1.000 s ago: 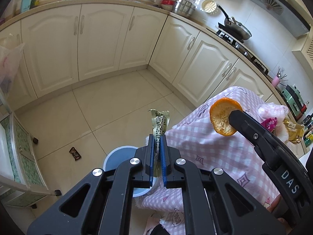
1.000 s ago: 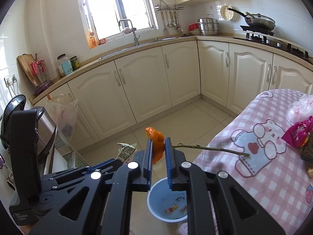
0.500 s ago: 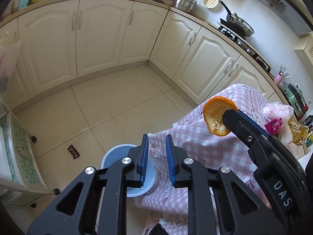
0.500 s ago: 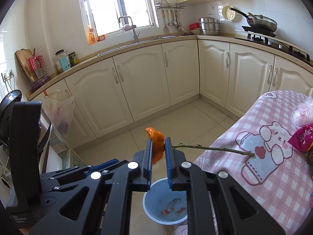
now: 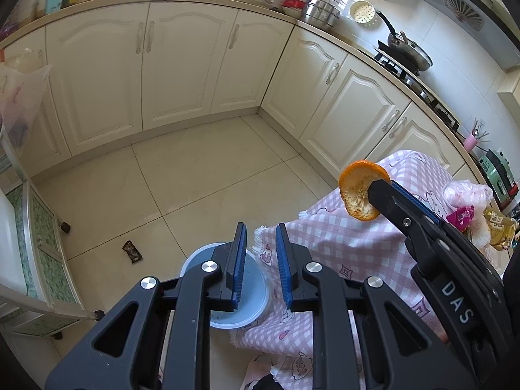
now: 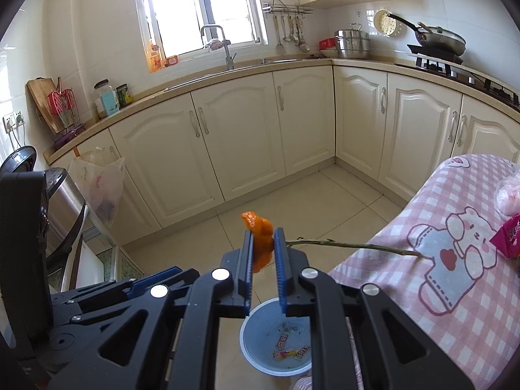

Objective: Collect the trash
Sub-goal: 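Carry the packet and orange peel over the bucket and open both tools, then return to the table and grasp the black chocolate bar wrapper with the left tool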

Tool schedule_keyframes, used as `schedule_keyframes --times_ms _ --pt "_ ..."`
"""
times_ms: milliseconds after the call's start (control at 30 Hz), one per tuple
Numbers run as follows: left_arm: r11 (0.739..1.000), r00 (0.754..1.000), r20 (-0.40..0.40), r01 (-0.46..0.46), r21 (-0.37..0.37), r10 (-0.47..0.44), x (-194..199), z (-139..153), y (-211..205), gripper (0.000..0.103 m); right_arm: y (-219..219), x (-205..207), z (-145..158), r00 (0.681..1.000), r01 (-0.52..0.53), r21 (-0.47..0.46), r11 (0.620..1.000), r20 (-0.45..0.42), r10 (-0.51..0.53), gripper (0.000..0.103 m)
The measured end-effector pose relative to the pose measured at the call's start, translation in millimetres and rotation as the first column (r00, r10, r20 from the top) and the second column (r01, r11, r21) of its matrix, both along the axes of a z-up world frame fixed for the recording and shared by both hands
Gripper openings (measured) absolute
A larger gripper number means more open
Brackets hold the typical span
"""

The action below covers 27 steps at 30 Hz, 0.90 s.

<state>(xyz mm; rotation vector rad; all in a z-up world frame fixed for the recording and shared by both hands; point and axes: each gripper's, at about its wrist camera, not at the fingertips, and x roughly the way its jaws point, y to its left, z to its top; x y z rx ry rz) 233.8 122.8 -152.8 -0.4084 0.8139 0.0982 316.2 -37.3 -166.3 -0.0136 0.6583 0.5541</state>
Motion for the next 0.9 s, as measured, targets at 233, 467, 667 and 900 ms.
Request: schedule_keyframes --times_ms 233,467,667,900 --pt "1.0 1.0 -0.001 -0.014 -0.009 0.014 -1 0 6 0.018 9 7 0 1.0 -0.001 0.004 1.0 0.019 0.001 0.016" --pt "1.0 1.0 0.006 -0.004 -0.003 0.004 -2 6 1 0.018 8 9 4 0.999 0.015 -0.004 1.0 0.036 -0.015 0.029" --pt "1.0 0.999 0.029 0.021 0.008 -0.021 -5 20 -12 0.018 -7 0 17 0.998 0.041 0.013 0.999 0.056 -0.042 0.029" --pt "0.995 0.993 0.072 0.094 0.03 -0.096 -8 45 -51 0.018 -55 -18 40 0.989 0.115 0.044 0.992 0.091 -0.119 0.029"
